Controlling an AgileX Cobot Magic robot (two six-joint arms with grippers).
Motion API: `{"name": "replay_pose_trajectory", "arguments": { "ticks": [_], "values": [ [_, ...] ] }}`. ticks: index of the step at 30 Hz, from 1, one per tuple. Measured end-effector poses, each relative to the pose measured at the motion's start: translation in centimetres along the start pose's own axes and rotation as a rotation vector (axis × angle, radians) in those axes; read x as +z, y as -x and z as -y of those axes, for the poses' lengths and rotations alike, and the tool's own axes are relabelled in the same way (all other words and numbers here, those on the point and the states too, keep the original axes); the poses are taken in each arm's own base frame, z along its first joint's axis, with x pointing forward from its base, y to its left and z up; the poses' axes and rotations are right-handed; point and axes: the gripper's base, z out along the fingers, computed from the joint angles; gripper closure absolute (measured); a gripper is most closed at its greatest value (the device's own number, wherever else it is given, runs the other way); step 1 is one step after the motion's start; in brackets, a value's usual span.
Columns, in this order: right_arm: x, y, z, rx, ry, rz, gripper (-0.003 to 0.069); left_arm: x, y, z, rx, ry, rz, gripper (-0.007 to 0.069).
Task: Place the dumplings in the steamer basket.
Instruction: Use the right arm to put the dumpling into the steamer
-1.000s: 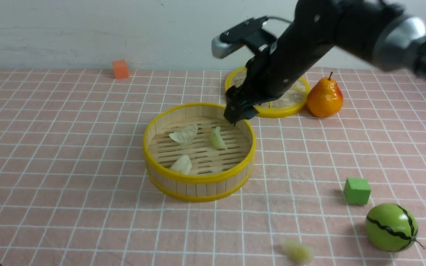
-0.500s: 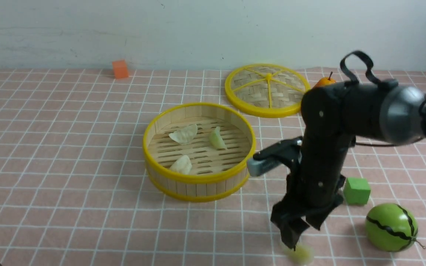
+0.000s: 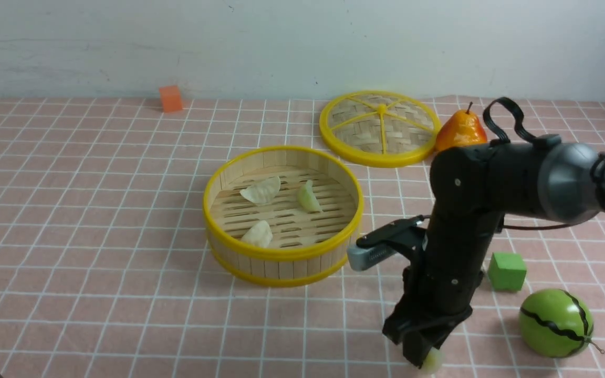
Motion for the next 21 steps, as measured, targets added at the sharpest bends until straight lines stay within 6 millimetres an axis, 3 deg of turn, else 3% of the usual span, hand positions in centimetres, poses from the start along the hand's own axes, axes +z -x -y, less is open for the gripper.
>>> {"name": "replay_pose_trajectory", "arguments": {
  "ticks": [6, 10, 11, 12, 14, 17, 21],
  "values": [
    [-5.5, 2.2, -1.8, -0.069, -0.008, 0.118, 0.0423, 0.0, 0.2, -0.1, 0.027, 0.011, 0.018, 0.0638],
    [-8.4, 4.4, -3.8, -0.156, -0.031, 0.31, 0.0423, 0.0, 0.2, -0.1, 0.031, 0.013, 0.022, 0.0638],
    [-9.3, 5.9, -4.5, -0.207, -0.051, 0.462, 0.0423, 0.0, 0.2, -0.1, 0.031, 0.012, 0.023, 0.0638],
    [-9.3, 5.9, -4.5, -0.207, -0.051, 0.462, 0.0423, 0.0, 0.2, -0.1, 0.031, 0.012, 0.023, 0.0638],
    [-9.0, 8.4, -4.6, -0.234, -0.083, 0.67, 0.0423, 0.0, 0.2, -0.1, 0.033, 0.013, 0.024, 0.0638],
    [-7.3, 9.9, -3.9, -0.218, -0.105, 0.731, 0.0423, 0.0, 0.2, -0.1, 0.034, 0.013, 0.025, 0.0638],
    [-2.4, 11.6, -2.5, -0.184, -0.119, 0.702, 0.0421, 0.0, 0.2, -0.1, 0.034, 0.013, 0.025, 0.0638]
  ]
}}
